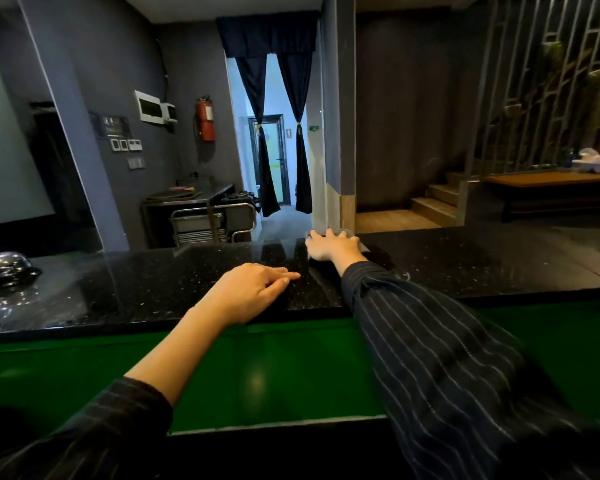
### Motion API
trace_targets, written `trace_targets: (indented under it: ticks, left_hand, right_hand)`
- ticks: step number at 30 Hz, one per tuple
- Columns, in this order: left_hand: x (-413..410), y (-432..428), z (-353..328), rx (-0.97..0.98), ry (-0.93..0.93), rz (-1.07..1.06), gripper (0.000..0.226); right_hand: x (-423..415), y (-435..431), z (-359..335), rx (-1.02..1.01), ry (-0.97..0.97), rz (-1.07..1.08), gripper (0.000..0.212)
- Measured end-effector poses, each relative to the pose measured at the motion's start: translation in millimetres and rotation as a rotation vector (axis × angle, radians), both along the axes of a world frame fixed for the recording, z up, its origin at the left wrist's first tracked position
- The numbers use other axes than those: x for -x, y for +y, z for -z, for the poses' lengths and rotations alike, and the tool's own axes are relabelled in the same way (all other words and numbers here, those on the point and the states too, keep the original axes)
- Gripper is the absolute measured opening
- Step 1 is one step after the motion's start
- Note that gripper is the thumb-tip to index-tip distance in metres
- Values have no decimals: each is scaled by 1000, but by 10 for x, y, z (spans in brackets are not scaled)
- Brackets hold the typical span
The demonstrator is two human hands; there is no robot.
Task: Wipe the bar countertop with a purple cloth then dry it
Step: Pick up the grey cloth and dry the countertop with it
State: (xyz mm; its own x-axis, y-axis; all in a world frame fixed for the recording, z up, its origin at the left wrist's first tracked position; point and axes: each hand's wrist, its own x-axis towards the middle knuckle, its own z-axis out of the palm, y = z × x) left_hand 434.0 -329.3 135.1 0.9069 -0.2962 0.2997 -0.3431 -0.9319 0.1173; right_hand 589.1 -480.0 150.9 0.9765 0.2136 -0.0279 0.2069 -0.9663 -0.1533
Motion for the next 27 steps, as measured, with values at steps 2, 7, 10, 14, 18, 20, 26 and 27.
trace_targets:
  ticks: [2, 7, 10, 14, 18, 20, 26, 27]
  left_hand:
    - [0, -7, -15, 2, -16, -6, 49]
    - [47, 29, 2, 39, -35, -60, 48]
    - [75, 27, 17, 57, -45, -71, 49]
    - [68, 5, 11, 51, -79, -71, 49]
    - [110, -46, 3, -22, -200, -106, 51]
    - [150, -67, -20, -41, -238, -129, 49]
    - [229, -14, -70, -38, -222, -151, 46]
    - [266, 14, -89, -61, -212, -132, 45]
  right_hand:
    - [39, 247, -1, 27, -20, -85, 58]
    - [59, 445, 27, 69, 69, -394, 68]
    - [-98, 77, -23, 54, 130, -379, 70]
    - [-533, -421, 35, 37, 133, -121, 68]
    - [-382, 4, 66, 75, 45, -15, 73]
    - [-123, 310, 61, 72, 21, -115, 69]
    - [389, 343, 41, 126, 62, -429, 77]
    - [420, 180, 36, 128, 65, -415, 77]
